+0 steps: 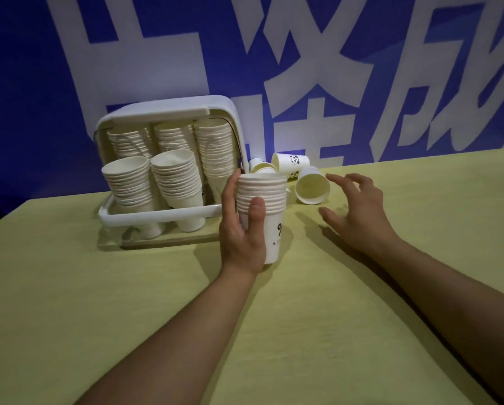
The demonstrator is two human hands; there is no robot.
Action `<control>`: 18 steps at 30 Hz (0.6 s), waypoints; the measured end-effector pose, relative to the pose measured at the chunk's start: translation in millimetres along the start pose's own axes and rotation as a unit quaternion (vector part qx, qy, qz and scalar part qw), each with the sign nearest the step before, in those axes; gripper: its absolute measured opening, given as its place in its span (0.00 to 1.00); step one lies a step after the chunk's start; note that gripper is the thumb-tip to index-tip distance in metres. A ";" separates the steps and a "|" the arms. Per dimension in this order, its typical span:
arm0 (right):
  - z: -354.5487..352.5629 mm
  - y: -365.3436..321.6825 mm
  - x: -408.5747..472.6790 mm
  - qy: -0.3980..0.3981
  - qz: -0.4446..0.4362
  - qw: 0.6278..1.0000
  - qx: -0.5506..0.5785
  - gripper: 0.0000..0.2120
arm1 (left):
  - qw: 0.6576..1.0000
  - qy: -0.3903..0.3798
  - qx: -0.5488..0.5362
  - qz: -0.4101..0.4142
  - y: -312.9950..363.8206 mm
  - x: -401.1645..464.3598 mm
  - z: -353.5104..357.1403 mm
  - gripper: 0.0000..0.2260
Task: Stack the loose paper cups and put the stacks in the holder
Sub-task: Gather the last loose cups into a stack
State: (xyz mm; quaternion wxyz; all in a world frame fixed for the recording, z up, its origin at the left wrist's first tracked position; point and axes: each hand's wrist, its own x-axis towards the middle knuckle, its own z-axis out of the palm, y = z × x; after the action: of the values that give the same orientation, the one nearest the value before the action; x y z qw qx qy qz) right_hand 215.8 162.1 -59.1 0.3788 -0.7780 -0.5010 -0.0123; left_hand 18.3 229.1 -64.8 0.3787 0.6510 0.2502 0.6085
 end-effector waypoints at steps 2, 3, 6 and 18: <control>9.6 -10.9 6.8 -0.007 -0.003 1.000 0.004 0.32 | 1.000 0.000 0.000 0.000 -0.4 1.0 -0.4 0.23; 14.0 -16.8 12.8 -0.011 -0.008 1.000 0.001 0.32 | 1.000 -0.004 0.000 0.002 -0.3 0.9 -0.3 0.23; 25.7 -31.2 36.0 -0.016 -0.026 0.999 -0.035 0.33 | 1.000 0.009 -0.005 0.008 -0.1 -0.4 -0.6 0.24; 45.9 -17.0 51.4 0.070 -0.014 0.996 0.060 0.16 | 0.999 0.033 -0.015 -0.004 0.8 0.6 -1.8 0.21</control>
State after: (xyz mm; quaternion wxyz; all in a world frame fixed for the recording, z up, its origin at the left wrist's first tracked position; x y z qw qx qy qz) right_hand 211.4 232.9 -61.6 0.4587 -0.7438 -0.4842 -0.0422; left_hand 16.5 229.4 -63.8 0.3819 0.6238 0.2564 0.6319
